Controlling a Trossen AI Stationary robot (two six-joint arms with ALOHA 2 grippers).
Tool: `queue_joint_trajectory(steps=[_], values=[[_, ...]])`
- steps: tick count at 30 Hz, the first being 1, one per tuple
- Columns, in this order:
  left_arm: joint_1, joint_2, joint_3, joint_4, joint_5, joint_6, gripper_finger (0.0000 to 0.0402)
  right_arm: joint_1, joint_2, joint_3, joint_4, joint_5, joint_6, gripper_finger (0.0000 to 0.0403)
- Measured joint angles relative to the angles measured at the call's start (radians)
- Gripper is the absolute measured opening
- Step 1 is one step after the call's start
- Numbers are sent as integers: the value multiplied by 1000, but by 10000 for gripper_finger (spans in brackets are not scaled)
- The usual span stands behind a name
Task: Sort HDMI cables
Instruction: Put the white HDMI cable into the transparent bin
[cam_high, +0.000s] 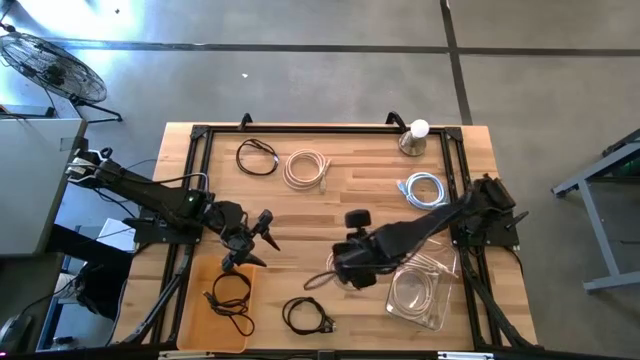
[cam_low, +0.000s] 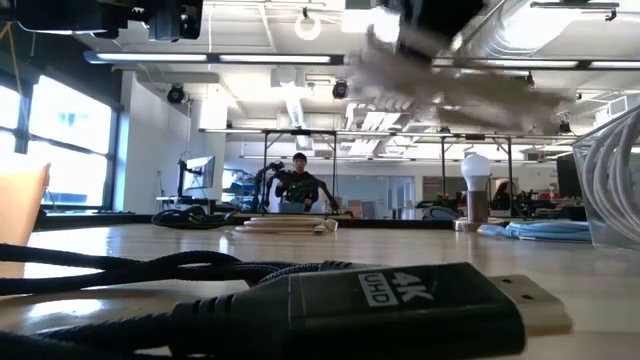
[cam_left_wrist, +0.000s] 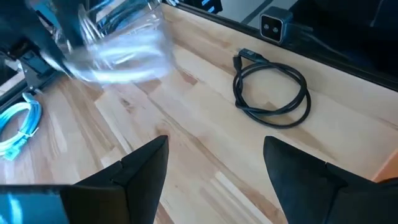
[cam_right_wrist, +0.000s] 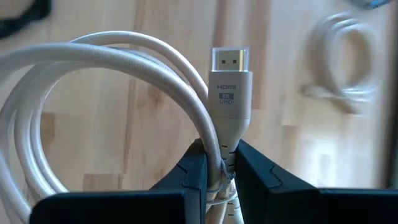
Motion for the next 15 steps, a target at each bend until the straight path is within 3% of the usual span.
queue_joint_trajectory(steps=[6, 10, 15], values=[[0, 0, 0, -18, -3, 0, 257, 128, -43, 153, -177, 91, 153, 43], [0, 0, 0, -18, -3, 0, 257, 220, -46, 214, -349, 122, 359, 43], [0, 0, -28, -11, -3, 0, 257, 310, -51, 203, -448, 59, 572, 43]])
